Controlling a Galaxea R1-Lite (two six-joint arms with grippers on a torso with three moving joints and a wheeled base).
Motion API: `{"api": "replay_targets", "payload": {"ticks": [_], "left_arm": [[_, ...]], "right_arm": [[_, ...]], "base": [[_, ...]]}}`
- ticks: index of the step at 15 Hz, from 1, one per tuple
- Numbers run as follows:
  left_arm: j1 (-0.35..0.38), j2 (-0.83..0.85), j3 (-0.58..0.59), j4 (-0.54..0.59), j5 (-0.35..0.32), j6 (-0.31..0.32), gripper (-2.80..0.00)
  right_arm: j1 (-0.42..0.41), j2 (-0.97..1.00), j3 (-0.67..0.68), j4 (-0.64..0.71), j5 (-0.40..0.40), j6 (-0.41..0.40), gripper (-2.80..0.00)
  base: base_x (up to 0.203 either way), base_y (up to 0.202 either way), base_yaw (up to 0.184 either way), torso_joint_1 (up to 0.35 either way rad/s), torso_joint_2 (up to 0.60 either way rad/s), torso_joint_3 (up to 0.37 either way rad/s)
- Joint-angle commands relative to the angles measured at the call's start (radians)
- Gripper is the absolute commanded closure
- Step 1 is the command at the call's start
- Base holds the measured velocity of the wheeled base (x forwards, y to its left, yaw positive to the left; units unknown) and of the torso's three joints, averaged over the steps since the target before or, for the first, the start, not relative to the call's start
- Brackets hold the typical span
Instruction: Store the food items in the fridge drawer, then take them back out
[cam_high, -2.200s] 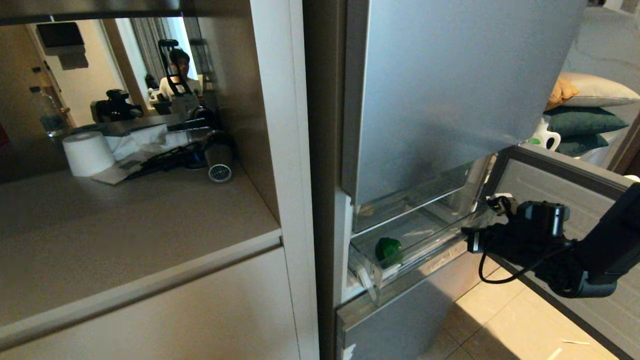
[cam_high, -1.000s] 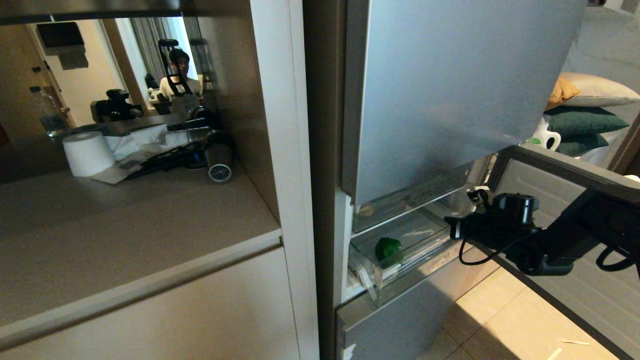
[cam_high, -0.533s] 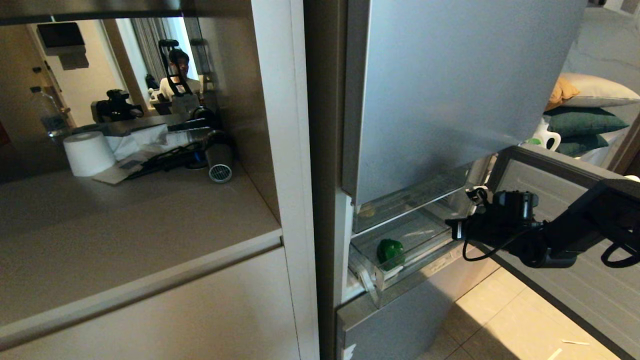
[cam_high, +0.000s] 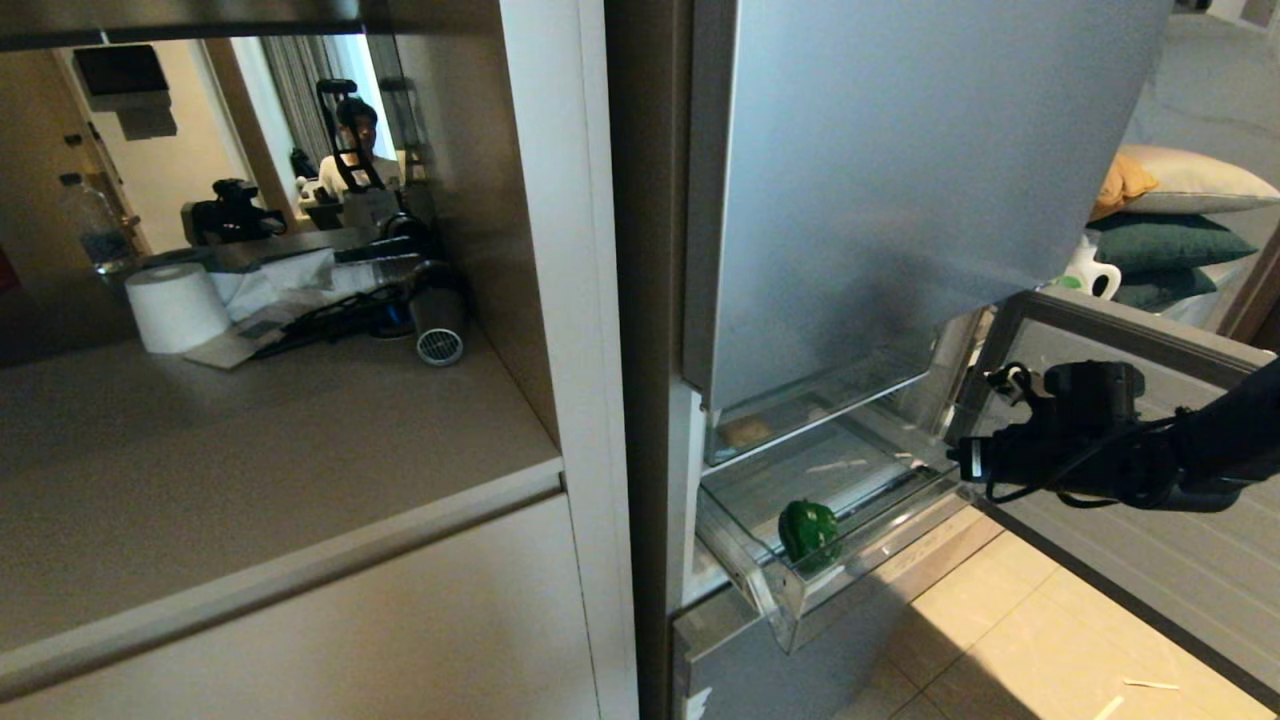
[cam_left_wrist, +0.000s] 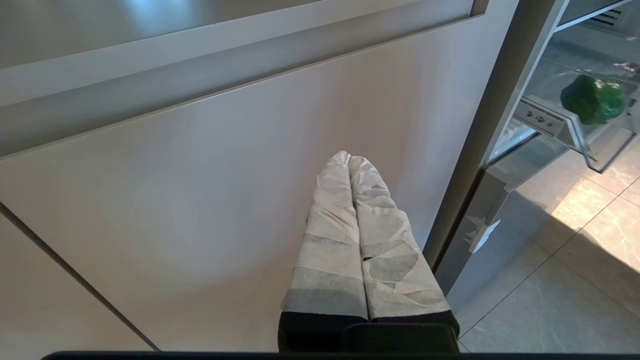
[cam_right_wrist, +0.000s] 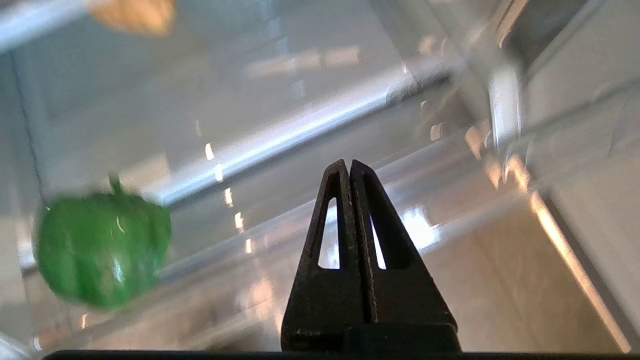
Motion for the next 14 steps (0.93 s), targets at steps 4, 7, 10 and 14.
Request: {"api": "replay_targets", "payload": {"ticks": [4,7,10,14], "left_arm": [[0.0,0.0,0.0,0.0,0.0,0.0,0.0],[0.0,0.0,0.0,0.0,0.0,0.0,0.0],[0.0,0.0,0.0,0.0,0.0,0.0,0.0],[0.0,0.002,0.0,0.0,0.0,0.0,0.0]], "right_arm": [[0.009,0.025,-0.047,-0.018,0.013,-0.001,0.0],[0.013,0.063,-0.07,-0.016,0.013,-0.001,0.0],[0.012,0.087,-0.07,-0.014,0.019,-0.001,0.0],[-0.006,0.08,-0.038,0.005,0.017,-0.015,0.0]], "base": [[0.0,0.0,0.0,0.0,0.0,0.0],[0.0,0.0,0.0,0.0,0.0,0.0],[0.0,0.0,0.0,0.0,0.0,0.0],[0.0,0.0,0.0,0.0,0.0,0.0]]}}
